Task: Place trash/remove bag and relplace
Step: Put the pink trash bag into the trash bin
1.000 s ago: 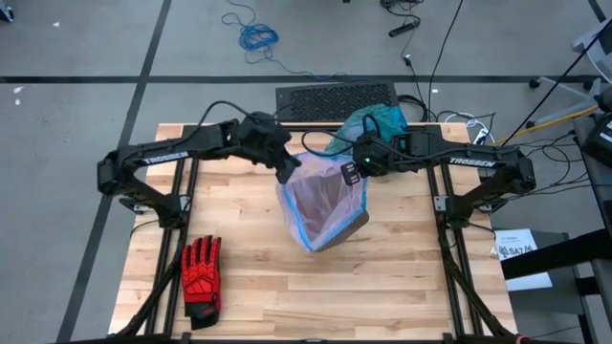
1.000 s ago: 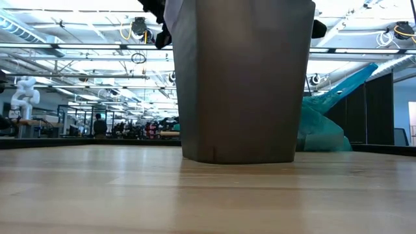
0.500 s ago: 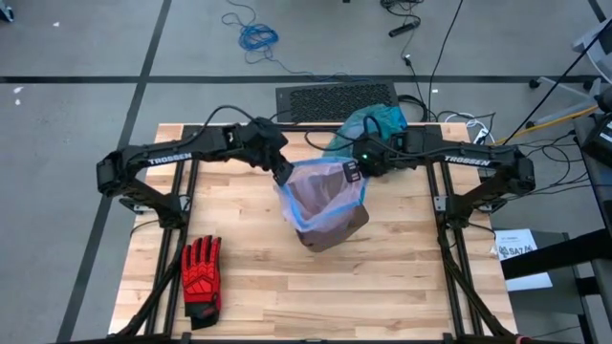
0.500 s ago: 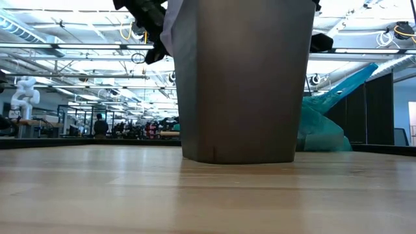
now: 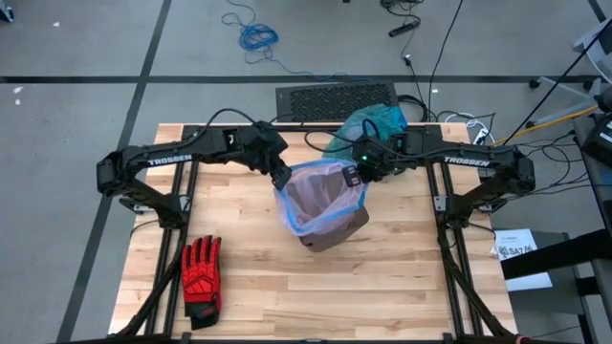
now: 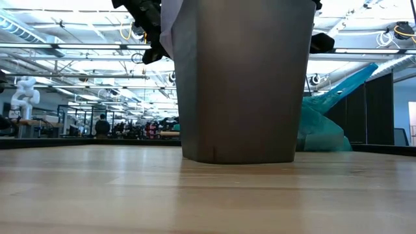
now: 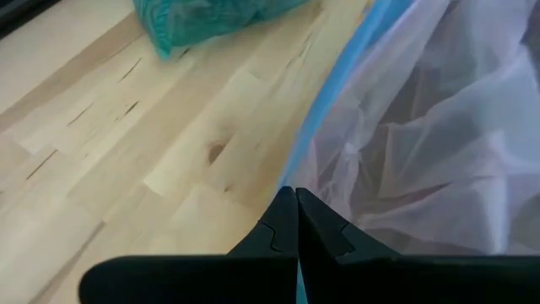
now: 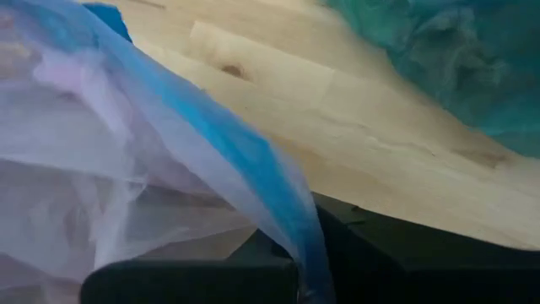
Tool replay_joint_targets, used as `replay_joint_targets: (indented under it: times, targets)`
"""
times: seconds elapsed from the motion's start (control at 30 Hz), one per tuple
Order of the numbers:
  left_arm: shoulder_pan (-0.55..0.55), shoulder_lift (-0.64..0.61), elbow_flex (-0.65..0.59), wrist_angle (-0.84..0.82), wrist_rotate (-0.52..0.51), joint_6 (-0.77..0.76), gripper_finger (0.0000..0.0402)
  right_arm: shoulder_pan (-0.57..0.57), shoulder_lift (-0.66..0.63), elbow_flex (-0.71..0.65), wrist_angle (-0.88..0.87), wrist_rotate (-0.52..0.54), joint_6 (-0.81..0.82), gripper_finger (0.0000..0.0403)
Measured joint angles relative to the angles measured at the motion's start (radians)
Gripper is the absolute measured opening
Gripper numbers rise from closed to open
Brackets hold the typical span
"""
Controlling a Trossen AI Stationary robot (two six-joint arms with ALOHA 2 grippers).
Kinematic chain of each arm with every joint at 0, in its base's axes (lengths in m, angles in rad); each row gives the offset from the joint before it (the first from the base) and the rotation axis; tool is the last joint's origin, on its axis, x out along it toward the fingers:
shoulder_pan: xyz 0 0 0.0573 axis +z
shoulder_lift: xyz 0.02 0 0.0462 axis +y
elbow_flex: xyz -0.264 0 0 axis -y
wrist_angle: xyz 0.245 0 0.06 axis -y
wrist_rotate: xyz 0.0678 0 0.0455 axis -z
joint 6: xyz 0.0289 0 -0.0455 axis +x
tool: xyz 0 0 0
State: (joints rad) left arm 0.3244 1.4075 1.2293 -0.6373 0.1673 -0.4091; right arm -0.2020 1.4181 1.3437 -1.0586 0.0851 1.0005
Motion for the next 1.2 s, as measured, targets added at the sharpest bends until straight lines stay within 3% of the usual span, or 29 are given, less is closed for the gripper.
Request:
replay_joint_targets:
  times: [0.33,0.8,0.97,1.2]
  targets:
    - [-0.009,0.000,-0.024,-0.008,-0.001,-0.004,0.0000,0.001,0.014,-0.042,-0.008,-0.116,0.006,0.0000]
    - [-0.089,0.000,-0.047,-0.005,-0.022,-0.056,0.0000,0.034,-0.124,-0.044,-0.027,-0.111,-0.002,0.0006]
    - [-0.099,0.000,-0.047,-0.006,-0.023,-0.056,0.0000,0.067,-0.208,-0.044,-0.057,-0.057,0.006,0.0036]
    - [-0.103,0.000,-0.047,-0.006,-0.026,-0.057,0.0000,0.092,-0.261,-0.044,-0.062,-0.037,0.009,0.0124]
